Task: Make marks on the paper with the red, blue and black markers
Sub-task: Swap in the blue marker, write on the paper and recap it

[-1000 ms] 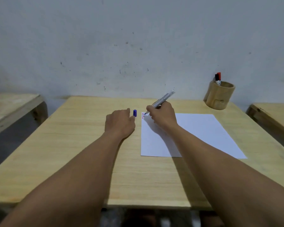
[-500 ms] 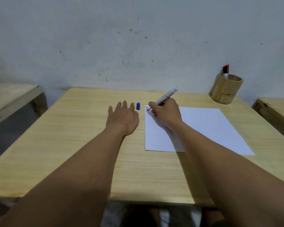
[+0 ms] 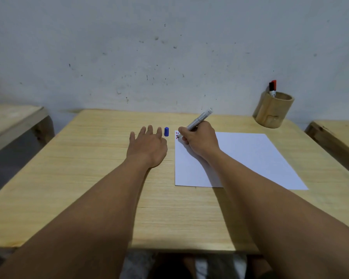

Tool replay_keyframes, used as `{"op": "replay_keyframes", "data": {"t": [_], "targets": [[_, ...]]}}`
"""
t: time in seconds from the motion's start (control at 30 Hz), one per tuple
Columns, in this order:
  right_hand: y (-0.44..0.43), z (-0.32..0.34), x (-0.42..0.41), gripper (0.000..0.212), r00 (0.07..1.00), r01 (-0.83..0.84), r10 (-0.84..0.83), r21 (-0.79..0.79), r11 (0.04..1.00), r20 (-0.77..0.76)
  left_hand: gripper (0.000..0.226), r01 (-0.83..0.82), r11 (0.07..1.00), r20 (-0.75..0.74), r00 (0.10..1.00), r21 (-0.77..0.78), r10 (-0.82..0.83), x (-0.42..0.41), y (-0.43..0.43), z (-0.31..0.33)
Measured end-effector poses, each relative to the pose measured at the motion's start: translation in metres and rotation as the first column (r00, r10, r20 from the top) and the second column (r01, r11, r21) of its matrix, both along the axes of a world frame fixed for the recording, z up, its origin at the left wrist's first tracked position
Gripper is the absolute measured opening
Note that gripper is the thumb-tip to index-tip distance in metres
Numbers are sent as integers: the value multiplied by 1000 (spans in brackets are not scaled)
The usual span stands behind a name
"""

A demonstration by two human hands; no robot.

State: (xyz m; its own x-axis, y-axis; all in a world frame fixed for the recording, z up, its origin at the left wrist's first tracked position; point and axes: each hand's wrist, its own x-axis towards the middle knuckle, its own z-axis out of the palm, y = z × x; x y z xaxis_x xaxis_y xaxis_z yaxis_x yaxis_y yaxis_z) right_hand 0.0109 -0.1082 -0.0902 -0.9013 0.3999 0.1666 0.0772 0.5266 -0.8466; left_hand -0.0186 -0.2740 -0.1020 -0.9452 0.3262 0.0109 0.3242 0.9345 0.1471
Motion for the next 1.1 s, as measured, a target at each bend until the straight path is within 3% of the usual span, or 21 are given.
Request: {"op": "replay_keyframes", "data": {"t": [0.27, 0.4, 0.47, 0.57, 0.8, 0.97, 1.1], "targets": [[1, 1, 0, 30, 999, 47, -48, -89, 995, -16, 57, -7, 999, -12, 1000, 49, 8, 0, 0, 0], [5, 4, -2, 25, 997, 55, -64, -200, 978, -39, 44, -75, 965, -61, 994, 251, 93, 4, 3, 10], [7, 4, -4, 23, 997, 53, -64, -244, 968, -40, 51, -97, 930, -58, 990, 356, 125, 5, 5, 17], [9, 5, -7, 24, 996, 65, -79, -280, 958, -37, 56, -35, 920, -86, 994, 391, 75, 3, 8, 23], [15, 22, -3, 24, 994, 24, -66, -433, 901, -82, 32, -11, 893, -100, 993, 449, 63, -12, 11, 19], [19, 40, 6, 21, 988, -37, -49, -542, 840, -144, 20, -57, 752, -73, 988, 656, 138, -13, 20, 38], [29, 56, 16, 20, 987, -27, -61, -533, 846, -147, 11, -103, 549, 13, 986, 829, 165, -12, 38, 65]]}}
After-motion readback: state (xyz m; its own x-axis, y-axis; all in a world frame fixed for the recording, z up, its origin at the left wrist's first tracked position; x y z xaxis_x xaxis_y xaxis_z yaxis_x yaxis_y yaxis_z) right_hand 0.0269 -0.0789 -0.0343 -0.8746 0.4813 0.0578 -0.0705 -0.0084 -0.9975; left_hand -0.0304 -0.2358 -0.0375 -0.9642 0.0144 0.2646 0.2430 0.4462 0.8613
